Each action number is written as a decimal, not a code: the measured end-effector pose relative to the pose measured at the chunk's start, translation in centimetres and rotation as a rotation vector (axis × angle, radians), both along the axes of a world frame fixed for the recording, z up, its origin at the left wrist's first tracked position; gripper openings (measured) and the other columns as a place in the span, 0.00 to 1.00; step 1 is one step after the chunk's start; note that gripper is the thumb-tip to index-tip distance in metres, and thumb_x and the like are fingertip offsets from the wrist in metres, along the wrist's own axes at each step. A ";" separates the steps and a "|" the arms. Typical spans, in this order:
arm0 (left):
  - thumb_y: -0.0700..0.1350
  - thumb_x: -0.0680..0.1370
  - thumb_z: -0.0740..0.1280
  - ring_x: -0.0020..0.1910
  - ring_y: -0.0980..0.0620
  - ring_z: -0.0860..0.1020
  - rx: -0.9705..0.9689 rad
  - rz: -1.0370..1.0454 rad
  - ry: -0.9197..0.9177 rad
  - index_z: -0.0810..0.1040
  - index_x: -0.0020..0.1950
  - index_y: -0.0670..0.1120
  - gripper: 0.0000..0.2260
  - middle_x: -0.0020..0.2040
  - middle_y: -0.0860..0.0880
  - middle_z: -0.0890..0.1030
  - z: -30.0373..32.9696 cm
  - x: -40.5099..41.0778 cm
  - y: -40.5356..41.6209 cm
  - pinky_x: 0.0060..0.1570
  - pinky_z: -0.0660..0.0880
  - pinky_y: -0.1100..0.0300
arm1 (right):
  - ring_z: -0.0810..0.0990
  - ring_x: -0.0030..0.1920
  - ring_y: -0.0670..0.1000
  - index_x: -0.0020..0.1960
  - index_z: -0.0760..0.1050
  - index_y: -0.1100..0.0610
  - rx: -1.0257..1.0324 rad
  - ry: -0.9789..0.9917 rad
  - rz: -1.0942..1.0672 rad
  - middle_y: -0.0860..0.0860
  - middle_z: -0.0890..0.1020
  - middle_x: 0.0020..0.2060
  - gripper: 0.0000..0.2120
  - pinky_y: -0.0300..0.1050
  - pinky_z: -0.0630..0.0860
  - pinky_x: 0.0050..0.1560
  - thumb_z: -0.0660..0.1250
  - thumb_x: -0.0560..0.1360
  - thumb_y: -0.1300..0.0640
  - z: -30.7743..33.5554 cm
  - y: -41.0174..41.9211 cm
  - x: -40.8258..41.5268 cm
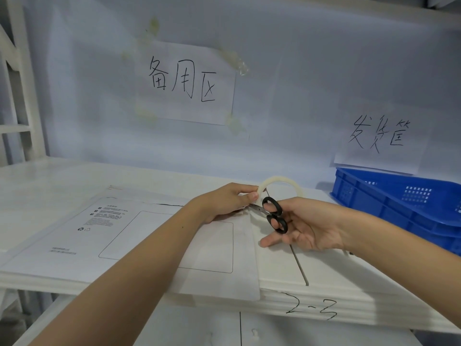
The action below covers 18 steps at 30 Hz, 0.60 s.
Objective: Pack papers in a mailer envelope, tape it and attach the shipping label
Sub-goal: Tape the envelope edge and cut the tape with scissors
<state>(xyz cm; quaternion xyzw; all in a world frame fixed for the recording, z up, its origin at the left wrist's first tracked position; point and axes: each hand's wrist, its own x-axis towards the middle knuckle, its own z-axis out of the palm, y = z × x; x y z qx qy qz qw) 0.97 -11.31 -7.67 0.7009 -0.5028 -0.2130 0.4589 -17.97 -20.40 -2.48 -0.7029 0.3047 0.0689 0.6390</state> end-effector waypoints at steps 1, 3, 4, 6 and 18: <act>0.55 0.80 0.62 0.46 0.53 0.76 -0.003 -0.006 -0.001 0.79 0.61 0.62 0.12 0.53 0.49 0.83 0.0 0.0 0.0 0.52 0.71 0.65 | 0.82 0.35 0.51 0.43 0.69 0.57 -0.011 0.012 0.001 0.57 0.84 0.34 0.15 0.32 0.66 0.16 0.70 0.74 0.48 0.0 0.0 0.1; 0.57 0.79 0.62 0.46 0.51 0.76 0.000 -0.017 0.015 0.79 0.62 0.62 0.13 0.53 0.48 0.83 -0.2 0.1 -0.2 0.54 0.72 0.62 | 0.79 0.29 0.49 0.43 0.68 0.57 -0.036 0.046 0.005 0.60 0.86 0.38 0.16 0.32 0.65 0.16 0.69 0.73 0.46 0.2 0.1 0.1; 0.57 0.79 0.62 0.52 0.49 0.79 -0.007 -0.026 0.022 0.79 0.62 0.62 0.13 0.57 0.48 0.83 -0.3 0.2 -0.2 0.62 0.72 0.56 | 0.78 0.25 0.48 0.42 0.68 0.57 -0.046 0.060 0.007 0.61 0.86 0.40 0.17 0.32 0.65 0.16 0.69 0.73 0.45 0.2 0.1 0.1; 0.57 0.79 0.62 0.61 0.48 0.78 -0.014 -0.038 0.035 0.79 0.62 0.61 0.13 0.63 0.50 0.81 -0.3 0.2 -0.2 0.71 0.67 0.50 | 0.74 0.19 0.46 0.40 0.69 0.58 -0.066 0.075 0.014 0.63 0.86 0.45 0.20 0.32 0.65 0.15 0.68 0.72 0.42 0.4 0.2 0.1; 0.68 0.70 0.63 0.54 0.50 0.70 0.013 -0.051 0.055 0.79 0.60 0.65 0.20 0.67 0.38 0.75 -0.8 0.8 -0.9 0.68 0.62 0.42 | 0.75 0.19 0.46 0.39 0.69 0.57 -0.046 0.055 0.025 0.63 0.85 0.46 0.18 0.32 0.66 0.18 0.68 0.73 0.44 0.2 -0.4 0.5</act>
